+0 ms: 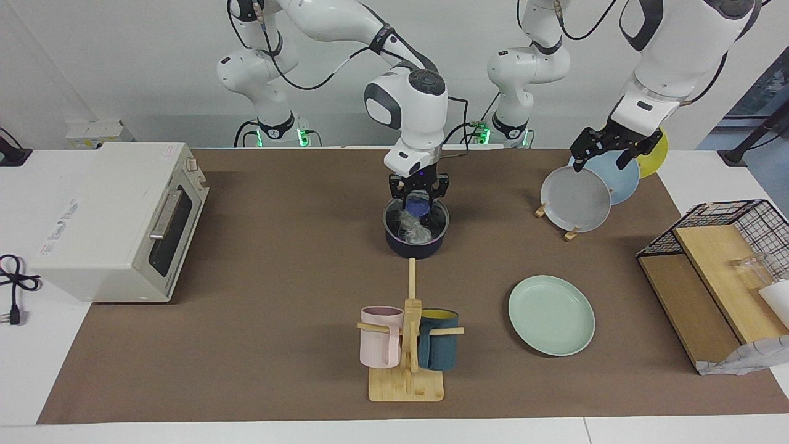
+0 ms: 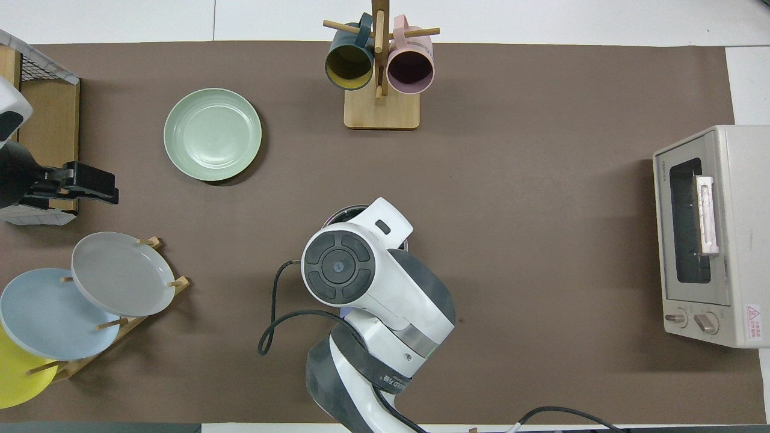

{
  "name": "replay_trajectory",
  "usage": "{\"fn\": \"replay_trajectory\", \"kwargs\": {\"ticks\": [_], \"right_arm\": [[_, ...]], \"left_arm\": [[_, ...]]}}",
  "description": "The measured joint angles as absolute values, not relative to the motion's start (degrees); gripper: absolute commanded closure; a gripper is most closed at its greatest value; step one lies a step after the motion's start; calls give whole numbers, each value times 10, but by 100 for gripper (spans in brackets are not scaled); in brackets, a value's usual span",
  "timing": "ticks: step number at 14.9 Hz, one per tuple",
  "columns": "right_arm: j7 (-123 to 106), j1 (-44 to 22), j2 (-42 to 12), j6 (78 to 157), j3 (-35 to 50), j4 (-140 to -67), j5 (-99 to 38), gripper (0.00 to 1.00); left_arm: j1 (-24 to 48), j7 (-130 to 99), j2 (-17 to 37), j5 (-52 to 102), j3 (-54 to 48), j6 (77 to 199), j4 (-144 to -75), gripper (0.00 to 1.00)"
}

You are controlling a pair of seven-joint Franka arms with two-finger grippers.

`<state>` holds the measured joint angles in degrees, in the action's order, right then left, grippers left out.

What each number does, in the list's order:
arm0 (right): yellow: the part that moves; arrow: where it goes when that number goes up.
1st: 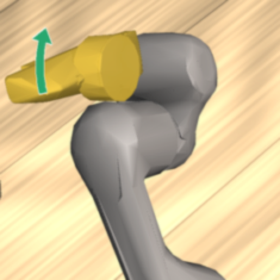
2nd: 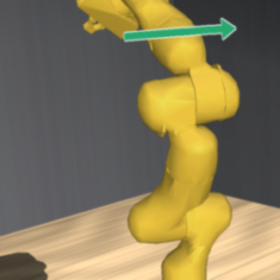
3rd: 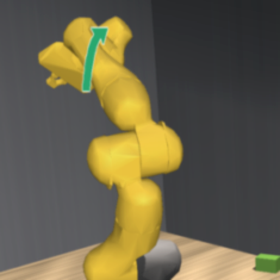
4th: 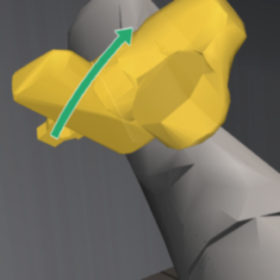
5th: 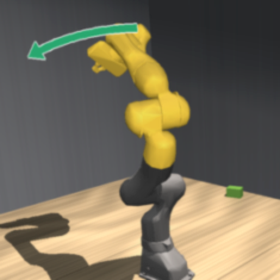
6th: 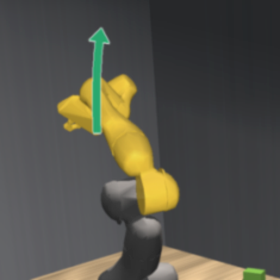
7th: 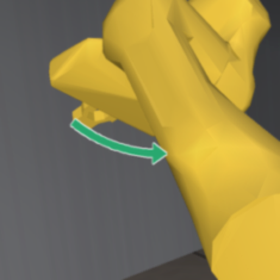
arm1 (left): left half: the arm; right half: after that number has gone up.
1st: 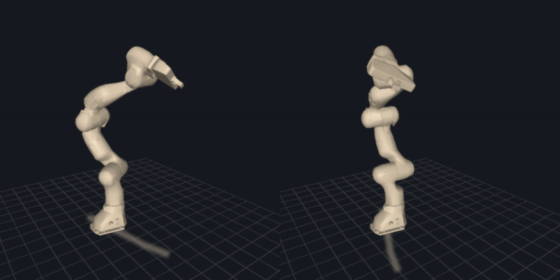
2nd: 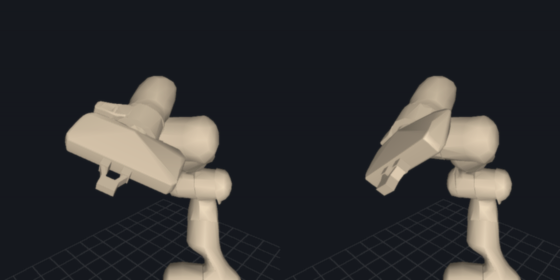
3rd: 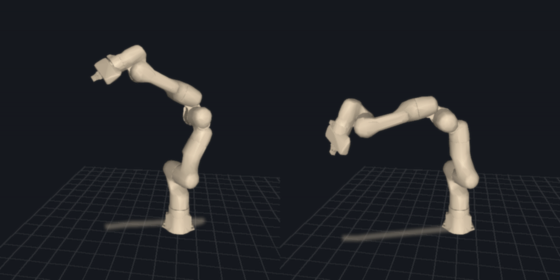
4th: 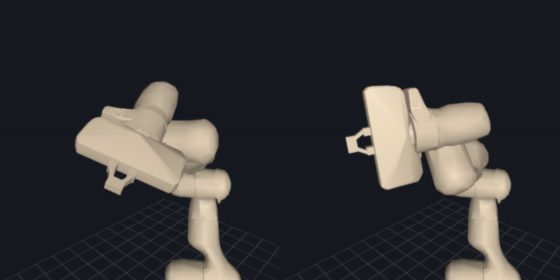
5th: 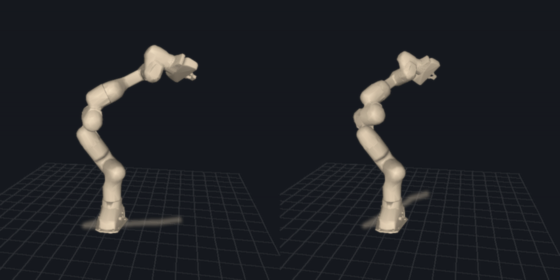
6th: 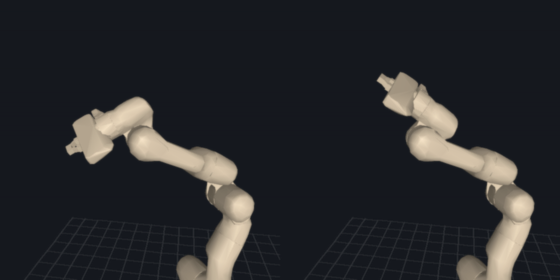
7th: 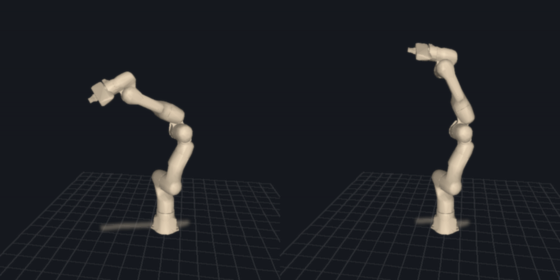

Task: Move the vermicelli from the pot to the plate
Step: 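Lower the right gripper and grasp the blue knob of the lid, then lift the glass lid off the saucepan with the right gripper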

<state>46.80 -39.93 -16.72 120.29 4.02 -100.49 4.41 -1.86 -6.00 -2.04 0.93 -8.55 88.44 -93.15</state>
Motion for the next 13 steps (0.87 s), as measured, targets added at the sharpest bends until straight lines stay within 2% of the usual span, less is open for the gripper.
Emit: {"fn": "replay_trajectory", "kwargs": {"ticks": [3,7,13], "right_arm": [[468,-399,-167,1200,40,-998,44,49],[438,-382,-166,1147,37,-940,44,49],[259,-273,-165,1100,33,-921,44,49]], "left_arm": [[-19,-60,-20,9,-86,884,-932,0],[-18,-60,-20,9,-87,884,-932,0],[-18,-66,-21,9,-89,885,-933,0]]}}
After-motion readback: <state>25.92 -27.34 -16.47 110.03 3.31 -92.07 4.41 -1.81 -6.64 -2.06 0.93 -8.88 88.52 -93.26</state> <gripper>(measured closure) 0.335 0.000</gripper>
